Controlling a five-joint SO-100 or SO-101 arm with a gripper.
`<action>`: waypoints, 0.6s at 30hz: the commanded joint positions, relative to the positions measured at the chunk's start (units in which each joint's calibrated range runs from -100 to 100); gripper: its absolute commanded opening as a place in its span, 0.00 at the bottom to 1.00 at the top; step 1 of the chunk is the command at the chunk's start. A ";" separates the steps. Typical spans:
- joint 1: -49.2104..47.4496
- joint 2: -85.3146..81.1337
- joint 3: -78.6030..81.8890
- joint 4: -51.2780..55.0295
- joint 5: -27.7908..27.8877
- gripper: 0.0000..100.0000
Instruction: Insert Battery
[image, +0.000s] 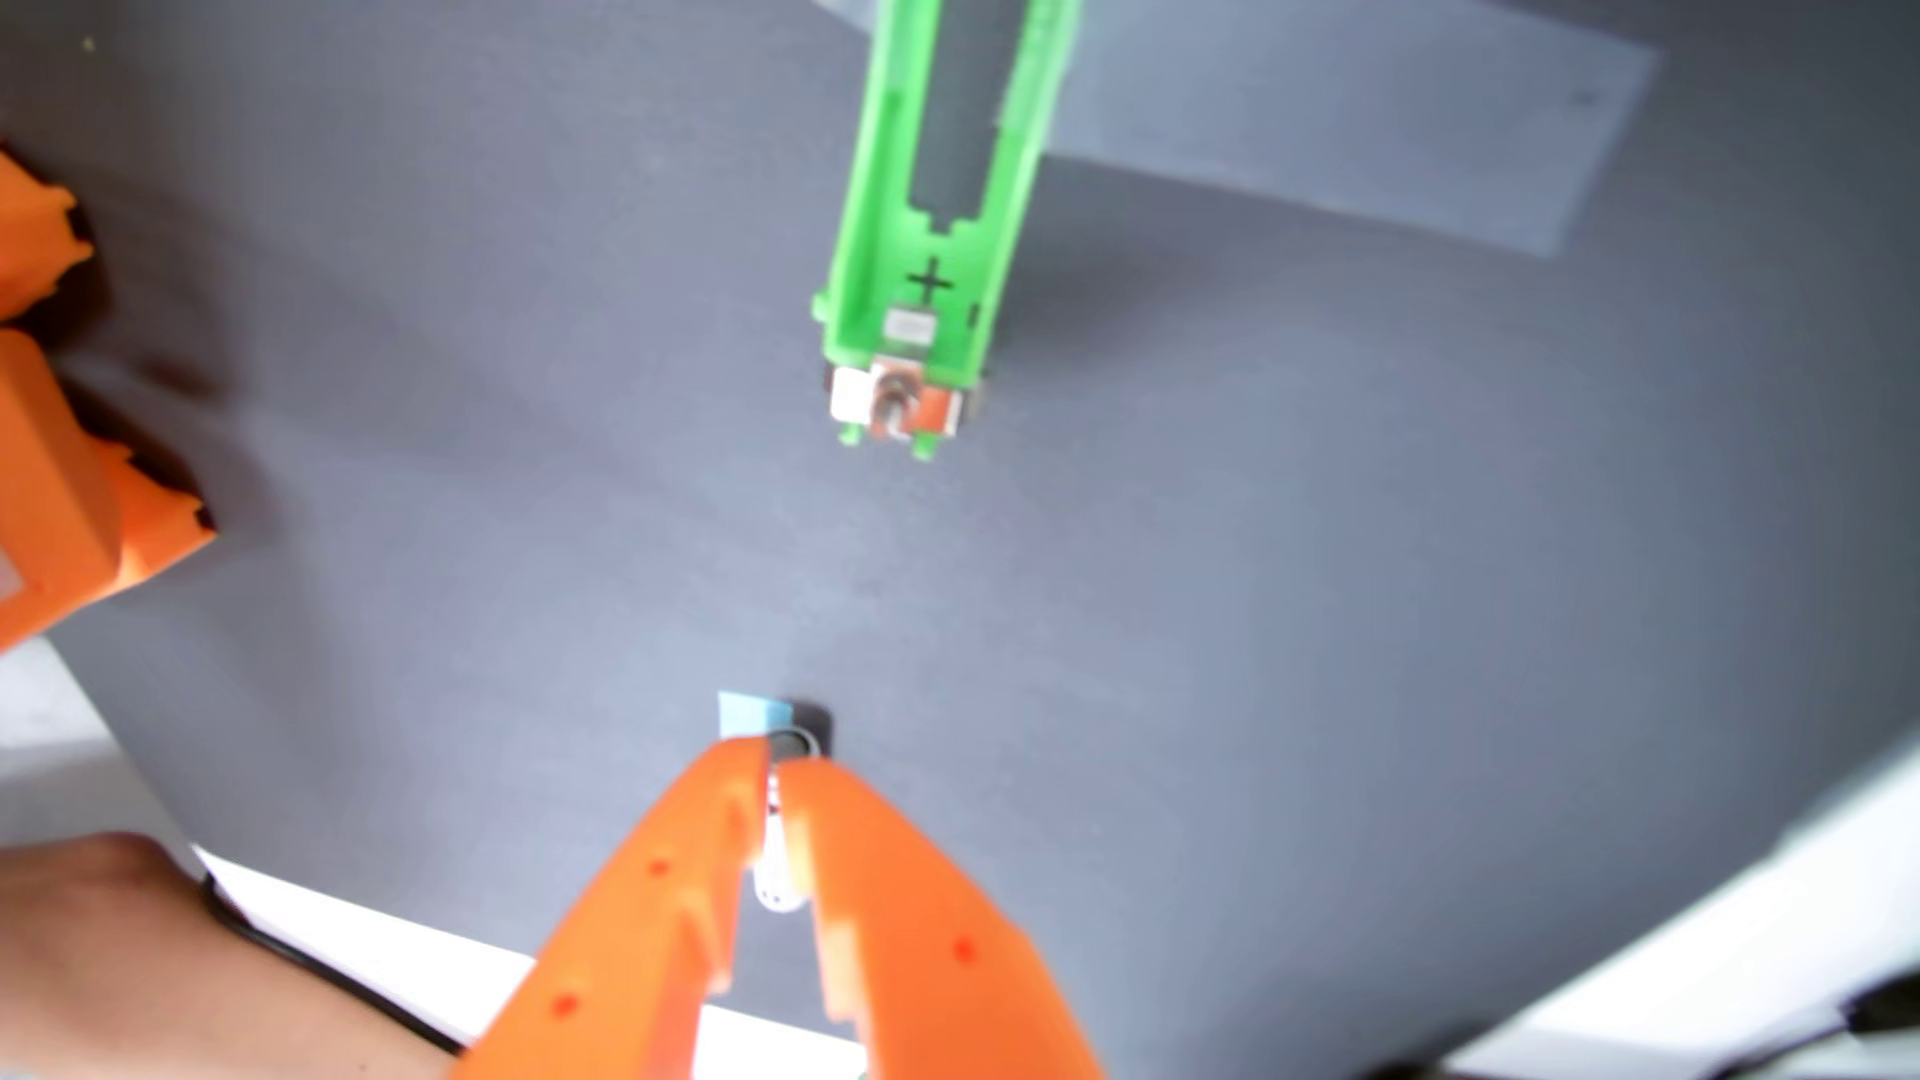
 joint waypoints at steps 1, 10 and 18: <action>0.20 -9.36 -1.89 0.22 0.61 0.02; 5.75 -13.70 4.69 -0.96 7.66 0.02; 22.87 -14.36 5.68 -6.13 11.73 0.02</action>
